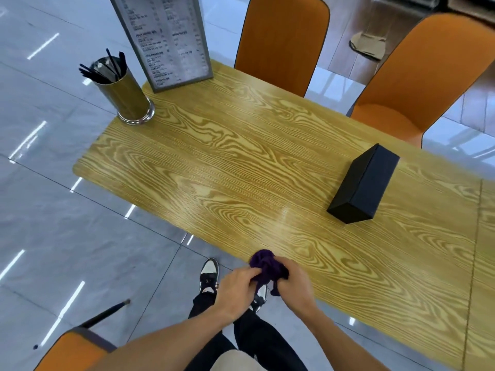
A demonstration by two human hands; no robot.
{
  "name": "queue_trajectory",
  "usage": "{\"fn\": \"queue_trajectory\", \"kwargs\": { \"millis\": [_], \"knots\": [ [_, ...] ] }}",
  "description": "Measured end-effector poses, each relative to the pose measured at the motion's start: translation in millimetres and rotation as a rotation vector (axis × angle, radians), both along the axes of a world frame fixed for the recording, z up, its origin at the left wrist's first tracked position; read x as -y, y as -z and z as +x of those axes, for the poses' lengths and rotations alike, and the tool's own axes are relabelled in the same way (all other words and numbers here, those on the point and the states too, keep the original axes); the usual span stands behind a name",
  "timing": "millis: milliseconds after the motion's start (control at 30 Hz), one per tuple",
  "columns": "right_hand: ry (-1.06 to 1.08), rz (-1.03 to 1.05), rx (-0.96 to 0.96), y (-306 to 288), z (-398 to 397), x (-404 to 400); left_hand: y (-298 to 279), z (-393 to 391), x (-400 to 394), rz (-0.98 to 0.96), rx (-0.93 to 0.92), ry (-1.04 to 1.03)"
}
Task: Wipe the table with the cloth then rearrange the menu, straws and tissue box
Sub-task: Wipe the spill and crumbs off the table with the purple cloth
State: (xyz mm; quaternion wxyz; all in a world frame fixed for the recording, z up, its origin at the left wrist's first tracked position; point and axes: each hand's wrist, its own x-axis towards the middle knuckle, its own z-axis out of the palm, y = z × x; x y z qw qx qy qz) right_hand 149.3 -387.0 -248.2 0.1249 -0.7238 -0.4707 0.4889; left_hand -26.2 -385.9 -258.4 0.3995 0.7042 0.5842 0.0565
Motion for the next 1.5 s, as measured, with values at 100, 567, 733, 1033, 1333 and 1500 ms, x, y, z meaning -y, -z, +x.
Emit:
{"fn": "queue_trajectory", "kwargs": {
  "millis": [100, 567, 733, 1033, 1333, 1500],
  "knots": [
    [0.038, 0.086, -0.03, -12.3, 18.4, -29.7, -15.2, 16.7, -28.7, 0.12, 0.033, -0.076],
    [-0.405, 0.126, 0.374, -2.7, 63.0, -82.5, 4.7, 64.9, -107.5, -0.02, -0.142, 0.128],
    [-0.411, 0.149, 0.353, 2.8, 64.8, -73.7, 9.3, 66.7, -90.9, 0.042, -0.259, 0.189],
    [-0.33, 0.032, 0.272, -8.9, 65.5, -102.9, -14.0, 68.9, -99.0, -0.148, -0.144, 0.167],
    [-0.53, 0.163, 0.464, -38.1, 39.3, -158.1, -45.7, 33.7, -151.7, 0.069, -0.319, 0.09],
    [-0.619, 0.198, 0.44, -60.4, 9.9, -225.8, -81.6, -5.7, -220.0, 0.103, -0.39, 0.01]
  ]
}}
